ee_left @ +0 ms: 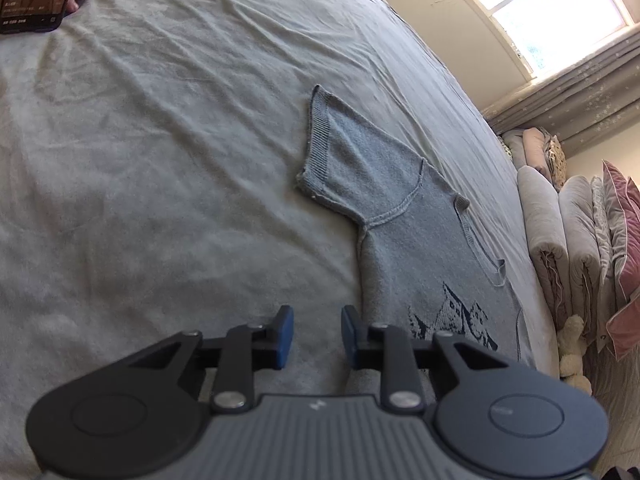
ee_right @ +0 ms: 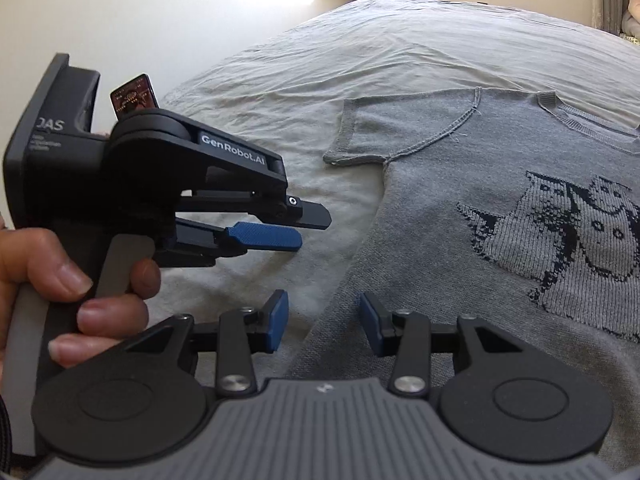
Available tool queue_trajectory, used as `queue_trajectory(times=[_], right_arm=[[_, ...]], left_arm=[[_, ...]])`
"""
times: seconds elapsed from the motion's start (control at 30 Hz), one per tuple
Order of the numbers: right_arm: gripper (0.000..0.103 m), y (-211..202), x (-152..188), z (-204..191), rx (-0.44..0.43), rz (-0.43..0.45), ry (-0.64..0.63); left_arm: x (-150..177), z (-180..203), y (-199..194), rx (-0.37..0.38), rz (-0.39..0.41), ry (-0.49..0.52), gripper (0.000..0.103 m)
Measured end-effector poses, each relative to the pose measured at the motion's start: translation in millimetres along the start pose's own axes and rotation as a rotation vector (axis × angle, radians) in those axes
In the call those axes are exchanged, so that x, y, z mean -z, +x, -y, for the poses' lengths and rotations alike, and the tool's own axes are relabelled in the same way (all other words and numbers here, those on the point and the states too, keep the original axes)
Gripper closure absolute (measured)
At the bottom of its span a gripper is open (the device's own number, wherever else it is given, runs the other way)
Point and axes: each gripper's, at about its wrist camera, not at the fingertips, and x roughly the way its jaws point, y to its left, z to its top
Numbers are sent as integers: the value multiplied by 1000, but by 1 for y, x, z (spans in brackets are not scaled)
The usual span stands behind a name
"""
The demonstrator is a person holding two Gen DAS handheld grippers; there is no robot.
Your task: Fold clothes
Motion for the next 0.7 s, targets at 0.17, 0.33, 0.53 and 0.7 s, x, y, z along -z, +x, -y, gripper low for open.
queue_trajectory(times=[0.17,0.33,0.53,0.7], right_arm=[[98,0,4,35,-36,-2,144],[98,-3,12,83,-133,7,368],[98,-3,20,119,-206,1,537],[91,-5,14,103,-151,26,419]], left_arm=[[-1,1,14,78,-17,-8,79],[-2,-3,35,153,-36,-85,84],[-5,-3,51,205,-20,-145,84],[-6,6,56,184,-18,-121,100]])
